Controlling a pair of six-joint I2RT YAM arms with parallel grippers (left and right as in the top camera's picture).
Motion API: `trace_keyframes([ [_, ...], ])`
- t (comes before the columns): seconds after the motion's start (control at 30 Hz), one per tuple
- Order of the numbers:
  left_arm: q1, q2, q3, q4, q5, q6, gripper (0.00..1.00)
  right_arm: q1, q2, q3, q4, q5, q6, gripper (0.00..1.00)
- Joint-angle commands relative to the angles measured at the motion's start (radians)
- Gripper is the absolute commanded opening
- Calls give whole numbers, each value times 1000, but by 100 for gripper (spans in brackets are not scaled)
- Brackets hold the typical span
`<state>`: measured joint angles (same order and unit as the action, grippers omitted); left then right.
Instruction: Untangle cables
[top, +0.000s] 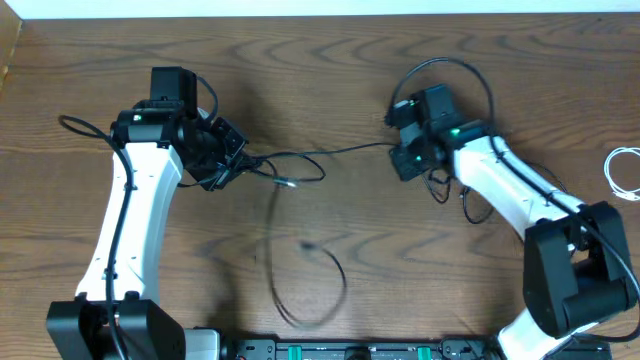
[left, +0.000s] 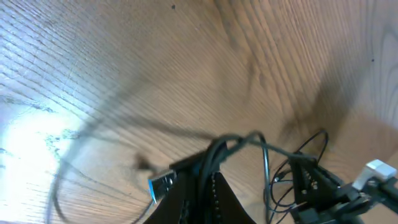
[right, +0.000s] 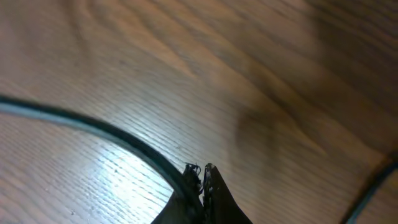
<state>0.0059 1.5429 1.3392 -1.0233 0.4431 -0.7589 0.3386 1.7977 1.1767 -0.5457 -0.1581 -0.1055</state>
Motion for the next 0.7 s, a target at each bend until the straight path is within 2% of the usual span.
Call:
trace_keyframes([
  [0.0, 11, -7, 0, -8, -121, 6, 8, -71, -12, -2, -21, 55, 87, 1],
  [0.37, 86, -7, 0, -28, -189, 6, 7, -163, -12, -2, -48, 55, 150, 1],
  [0.67, 107, -7, 0, -45, -241, 6, 8, -168, -12, -2, -50, 55, 161, 1],
])
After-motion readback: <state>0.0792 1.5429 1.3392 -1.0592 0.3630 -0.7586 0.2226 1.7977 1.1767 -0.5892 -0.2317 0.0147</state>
